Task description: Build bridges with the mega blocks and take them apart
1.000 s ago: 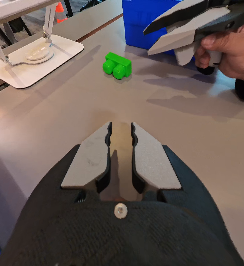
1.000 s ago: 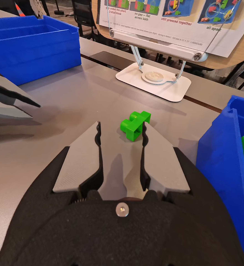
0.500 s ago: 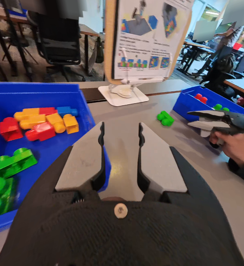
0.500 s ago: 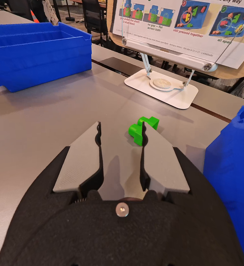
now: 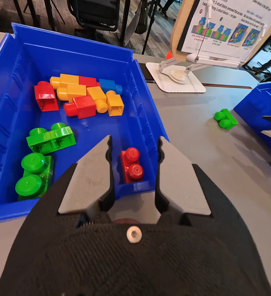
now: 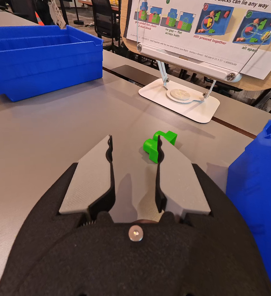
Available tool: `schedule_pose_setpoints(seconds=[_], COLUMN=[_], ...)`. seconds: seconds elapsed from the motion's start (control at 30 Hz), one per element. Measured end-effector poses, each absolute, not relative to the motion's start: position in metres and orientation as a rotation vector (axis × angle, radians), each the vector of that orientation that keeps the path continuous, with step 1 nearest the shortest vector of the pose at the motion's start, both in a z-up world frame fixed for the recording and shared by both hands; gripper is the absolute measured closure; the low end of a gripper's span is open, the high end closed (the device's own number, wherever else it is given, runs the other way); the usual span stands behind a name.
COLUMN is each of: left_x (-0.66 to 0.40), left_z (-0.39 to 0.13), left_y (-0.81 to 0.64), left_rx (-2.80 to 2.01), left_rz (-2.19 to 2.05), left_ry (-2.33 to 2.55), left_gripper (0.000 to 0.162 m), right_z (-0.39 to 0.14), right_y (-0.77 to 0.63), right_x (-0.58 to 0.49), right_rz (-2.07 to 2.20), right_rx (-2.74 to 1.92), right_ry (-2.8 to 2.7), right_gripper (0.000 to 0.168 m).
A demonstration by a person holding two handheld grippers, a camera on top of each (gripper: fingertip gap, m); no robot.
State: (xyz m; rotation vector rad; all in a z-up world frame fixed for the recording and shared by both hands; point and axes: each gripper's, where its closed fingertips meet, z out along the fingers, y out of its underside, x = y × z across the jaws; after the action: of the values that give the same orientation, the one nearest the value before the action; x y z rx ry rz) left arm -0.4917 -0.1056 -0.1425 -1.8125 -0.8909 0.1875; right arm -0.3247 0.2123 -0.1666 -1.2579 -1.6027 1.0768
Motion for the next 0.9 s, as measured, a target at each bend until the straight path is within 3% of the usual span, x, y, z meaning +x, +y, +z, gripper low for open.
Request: schedule_pose_setpoints(seconds=[0.9], left_x=[-0.531], left_z=[-0.187], left_y=[-0.078], left_rx=[-1.951], left_rz=[0.382], left_ry=[-0.833], left_gripper=[0.108], right_z=[-0.165], right_y=[0.221], right_x=[-0.327], right_rz=[1.058], right_rx=[-1.237], right_ry=[-1.561], right_gripper=[0.116])
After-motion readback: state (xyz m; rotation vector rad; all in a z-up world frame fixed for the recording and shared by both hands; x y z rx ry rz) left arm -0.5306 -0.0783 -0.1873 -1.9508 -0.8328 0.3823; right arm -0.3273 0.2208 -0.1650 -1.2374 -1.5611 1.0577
